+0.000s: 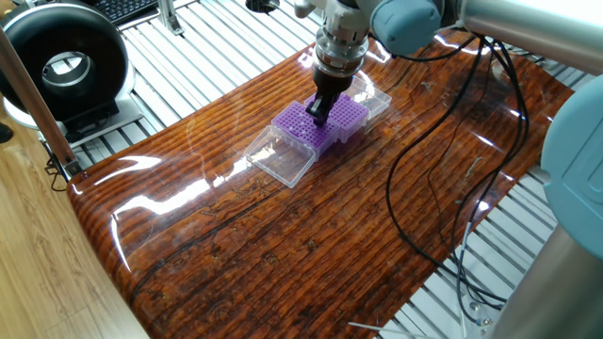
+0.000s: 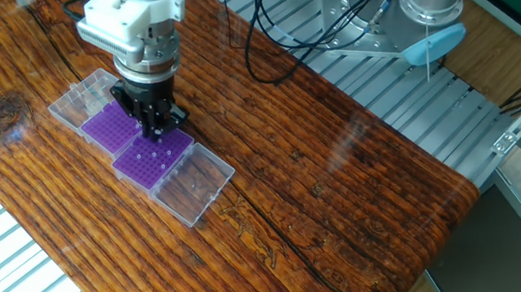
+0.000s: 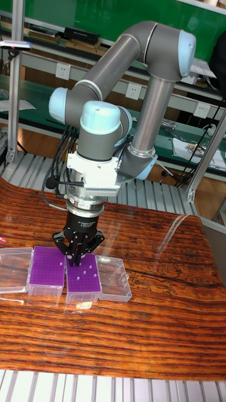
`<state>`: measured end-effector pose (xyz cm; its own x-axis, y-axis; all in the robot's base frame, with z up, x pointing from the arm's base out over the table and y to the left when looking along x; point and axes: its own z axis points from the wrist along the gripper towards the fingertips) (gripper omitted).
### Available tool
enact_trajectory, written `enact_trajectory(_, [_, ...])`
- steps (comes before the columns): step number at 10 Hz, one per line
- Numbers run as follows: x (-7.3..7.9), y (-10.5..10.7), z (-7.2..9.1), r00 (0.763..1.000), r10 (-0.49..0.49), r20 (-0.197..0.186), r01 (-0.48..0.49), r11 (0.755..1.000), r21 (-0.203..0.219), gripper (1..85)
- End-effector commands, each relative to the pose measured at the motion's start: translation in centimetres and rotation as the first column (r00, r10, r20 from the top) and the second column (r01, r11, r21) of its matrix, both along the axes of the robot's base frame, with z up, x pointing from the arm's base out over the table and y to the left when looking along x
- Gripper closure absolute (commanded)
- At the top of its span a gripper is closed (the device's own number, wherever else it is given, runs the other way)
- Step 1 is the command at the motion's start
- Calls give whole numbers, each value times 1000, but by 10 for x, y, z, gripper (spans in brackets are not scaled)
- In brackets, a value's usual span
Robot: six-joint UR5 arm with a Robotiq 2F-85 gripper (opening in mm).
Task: Transfer all small pipette tips from one holder to another
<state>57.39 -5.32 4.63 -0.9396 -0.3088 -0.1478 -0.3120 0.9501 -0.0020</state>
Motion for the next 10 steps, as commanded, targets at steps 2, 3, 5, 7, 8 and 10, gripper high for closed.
enact_trajectory(2, [3,3,2,1000,0,9,0,1000,22,673])
enact_trajectory(3, [3,3,3,1000,4,9,-5,1000,24,673])
enact_trajectory(5, [4,4,3,1000,16,10,-17,999,30,673])
enact_trajectory(7, [4,4,3,999,32,11,-32,999,29,673])
enact_trajectory(8, [3,2,4,999,41,8,-41,999,26,667])
enact_trajectory(10, [5,3,4,999,48,14,-48,998,28,667])
